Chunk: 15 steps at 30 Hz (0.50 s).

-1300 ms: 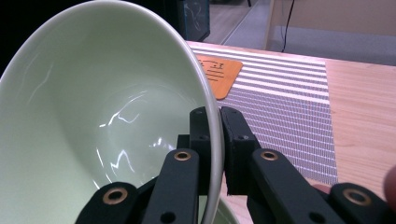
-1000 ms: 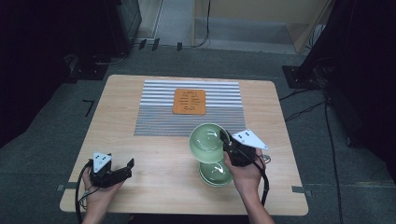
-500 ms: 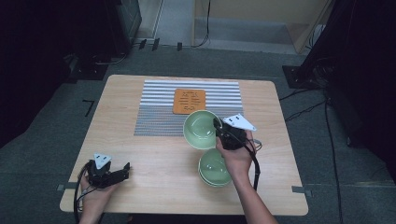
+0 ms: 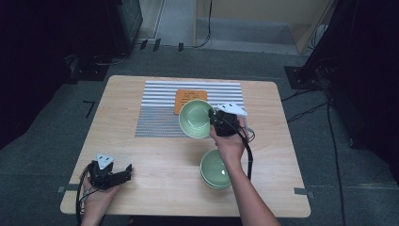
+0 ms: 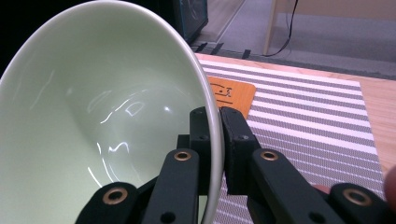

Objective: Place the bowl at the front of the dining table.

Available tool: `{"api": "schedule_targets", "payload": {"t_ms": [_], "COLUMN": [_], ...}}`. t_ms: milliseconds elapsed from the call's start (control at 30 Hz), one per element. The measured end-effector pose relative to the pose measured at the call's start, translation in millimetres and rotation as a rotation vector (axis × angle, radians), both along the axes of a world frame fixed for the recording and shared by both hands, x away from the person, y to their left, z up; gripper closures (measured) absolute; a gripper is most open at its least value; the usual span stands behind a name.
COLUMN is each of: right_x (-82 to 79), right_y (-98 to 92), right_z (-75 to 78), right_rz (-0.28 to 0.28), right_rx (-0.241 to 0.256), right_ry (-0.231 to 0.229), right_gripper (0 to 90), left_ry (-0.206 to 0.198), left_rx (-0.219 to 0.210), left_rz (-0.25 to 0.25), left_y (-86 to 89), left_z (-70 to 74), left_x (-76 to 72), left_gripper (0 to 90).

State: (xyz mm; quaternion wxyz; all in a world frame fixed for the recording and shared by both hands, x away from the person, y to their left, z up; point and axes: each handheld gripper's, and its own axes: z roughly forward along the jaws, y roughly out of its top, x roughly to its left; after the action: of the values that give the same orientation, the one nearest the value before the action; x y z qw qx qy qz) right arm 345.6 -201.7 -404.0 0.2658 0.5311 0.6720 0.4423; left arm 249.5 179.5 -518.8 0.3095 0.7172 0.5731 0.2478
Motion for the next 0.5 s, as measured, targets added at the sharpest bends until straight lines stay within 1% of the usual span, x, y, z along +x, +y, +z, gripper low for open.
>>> {"api": "schedule_targets", "payload": {"t_ms": [33, 67, 100, 167, 200, 233, 267, 300, 333, 400, 433, 500], "right_x": [0.0, 3.5, 11.9, 18.7, 18.7, 26.8, 30.8, 30.8, 39.5, 48.1, 48.1, 56.7], "right_y": [0.0, 1.7, 5.4, 8.3, 8.3, 11.3, 13.0, 13.0, 16.1, 18.8, 18.8, 21.3], "right_z": [0.0, -0.3, -1.6, -2.6, -2.6, -3.6, -3.9, -3.9, -4.9, -6.0, -6.0, -7.4], "right_rz": [0.0, -0.001, 0.0, -0.003, -0.003, -0.008, -0.011, -0.011, -0.014, -0.021, -0.021, -0.026], "right_rx": [0.0, -0.004, -0.01, -0.011, -0.011, -0.017, -0.019, -0.019, -0.023, -0.022, -0.022, -0.013], "right_ry": [0.0, 0.004, 0.016, 0.027, 0.027, 0.036, 0.043, 0.043, 0.055, 0.068, 0.068, 0.082], "right_gripper": [85.0, 85.0, 85.0, 85.0, 85.0, 85.0, 85.1, 85.1, 85.0, 85.0, 85.0, 85.1], "left_ry": [0.0, 0.001, 0.0, 0.001, 0.001, 0.001, 0.001, 0.001, 0.001, 0.001, 0.001, 0.001], "left_rx": [0.0, 0.0, -0.001, 0.001, 0.001, 0.001, 0.001, 0.001, 0.001, 0.001, 0.001, 0.001], "left_rz": [0.0, -0.001, 0.0, -0.002, -0.002, -0.001, -0.001, -0.001, -0.002, -0.001, -0.001, -0.002], "left_y": [0.0, 0.0, 0.0, 0.1, 0.1, 0.1, 0.1, 0.1, 0.1, 0.1, 0.1, 0.1], "left_z": [0.0, 0.0, 0.0, 0.1, 0.1, 0.1, 0.1, 0.1, 0.1, 0.1, 0.1, 0.1], "left_x": [0.0, 0.0, 0.0, 0.0, 0.0, 0.0, 0.0, 0.0, 0.0, 0.0, 0.0, 0.0], "left_gripper": [9.2, 9.2, 9.3, 9.3, 9.2, 9.2, 9.2, 9.2, 9.2, 9.3, 9.3, 9.2]}}
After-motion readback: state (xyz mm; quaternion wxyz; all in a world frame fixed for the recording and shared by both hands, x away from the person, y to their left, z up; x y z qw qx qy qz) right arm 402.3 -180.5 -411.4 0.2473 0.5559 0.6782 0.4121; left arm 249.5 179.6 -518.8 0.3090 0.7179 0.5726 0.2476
